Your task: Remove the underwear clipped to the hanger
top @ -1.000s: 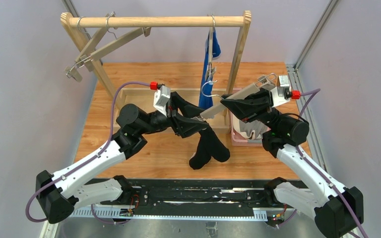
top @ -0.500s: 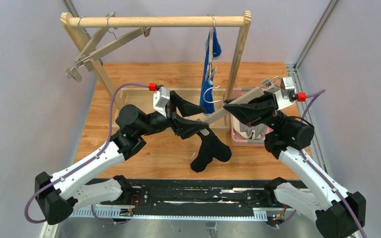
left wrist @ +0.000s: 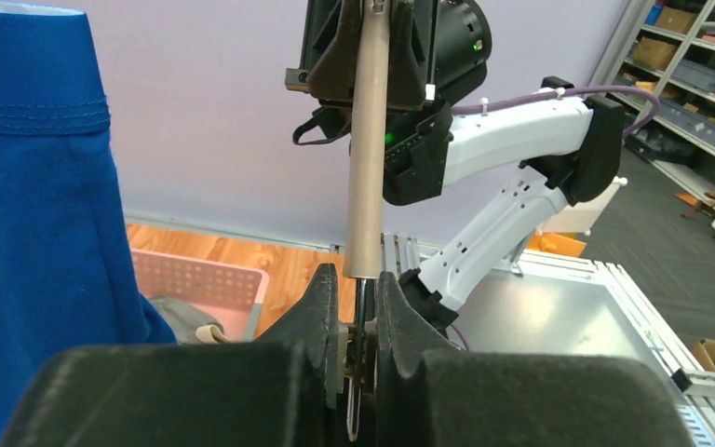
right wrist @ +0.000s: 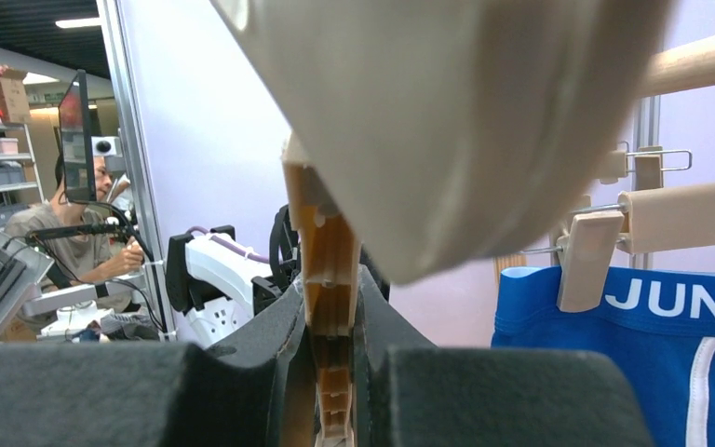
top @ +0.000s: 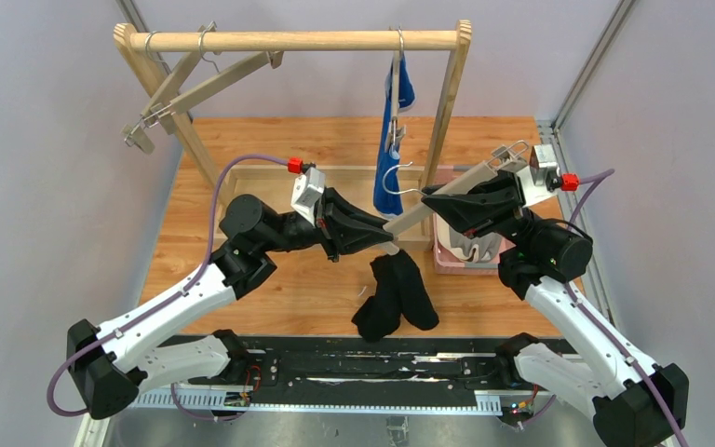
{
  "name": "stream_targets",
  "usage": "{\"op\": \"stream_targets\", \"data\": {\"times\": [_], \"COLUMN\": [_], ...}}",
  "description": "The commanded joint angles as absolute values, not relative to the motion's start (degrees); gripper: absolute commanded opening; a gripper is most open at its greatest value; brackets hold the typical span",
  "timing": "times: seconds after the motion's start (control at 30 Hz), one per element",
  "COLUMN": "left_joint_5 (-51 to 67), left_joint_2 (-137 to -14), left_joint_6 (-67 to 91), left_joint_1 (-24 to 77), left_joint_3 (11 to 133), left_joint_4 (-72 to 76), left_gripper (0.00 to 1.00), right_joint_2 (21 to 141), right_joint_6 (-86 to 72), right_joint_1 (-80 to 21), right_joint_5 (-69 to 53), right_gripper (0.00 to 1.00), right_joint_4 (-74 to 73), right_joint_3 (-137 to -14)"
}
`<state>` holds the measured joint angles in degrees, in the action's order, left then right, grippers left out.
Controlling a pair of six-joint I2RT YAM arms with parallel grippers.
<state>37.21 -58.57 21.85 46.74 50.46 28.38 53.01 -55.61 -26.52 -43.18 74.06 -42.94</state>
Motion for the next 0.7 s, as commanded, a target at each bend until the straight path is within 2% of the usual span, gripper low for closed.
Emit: {"op": "stream_targets", "data": {"times": [0.0,0.07,0.1,0.13,0.17,0.23,0.43,0.67], "left_joint_5": [37.08,37.16,37.13,37.09,37.18,37.41,38.34,40.07], "left_joint_2": [-59.12,-58.74,-58.53,-58.33,-58.16,-57.95,-59.7,-63.28], "left_joint_6": [21.52,21.24,21.21,21.0,20.81,20.43,21.21,22.71], "left_joint_1": [46.67,46.67,46.67,46.67,46.67,46.67,46.67,46.67], "left_joint_3": [52.01,52.16,52.27,52.36,52.58,53.24,56.02,58.24], "left_joint_4": [28.04,28.04,28.04,28.04,28.04,28.08,29.24,30.24], "left_gripper": [0.0,0.03,0.13,0.28,0.35,0.4,0.42,0.37], "right_joint_2": [51.68,51.55,51.59,51.67,51.72,51.85,52.62,53.23], "right_joint_6": [-56.57,-56.26,-56.17,-56.09,-56.05,-56.06,-56.18,-55.74], "right_joint_1": [-26.98,-27.03,-26.99,-26.98,-26.98,-26.98,-27.0,-27.0], "right_joint_5": [-42.78,-42.8,-42.88,-42.89,-42.97,-43.04,-43.33,-43.51], "right_gripper": [0.01,0.01,0.01,0.01,0.01,0.01,0.01,0.01], "right_joint_4": [77.51,77.07,77.01,76.93,76.91,76.99,77.42,77.17], "right_joint_3": [-43.87,-43.85,-43.86,-43.78,-43.79,-43.72,-43.73,-43.93]}}
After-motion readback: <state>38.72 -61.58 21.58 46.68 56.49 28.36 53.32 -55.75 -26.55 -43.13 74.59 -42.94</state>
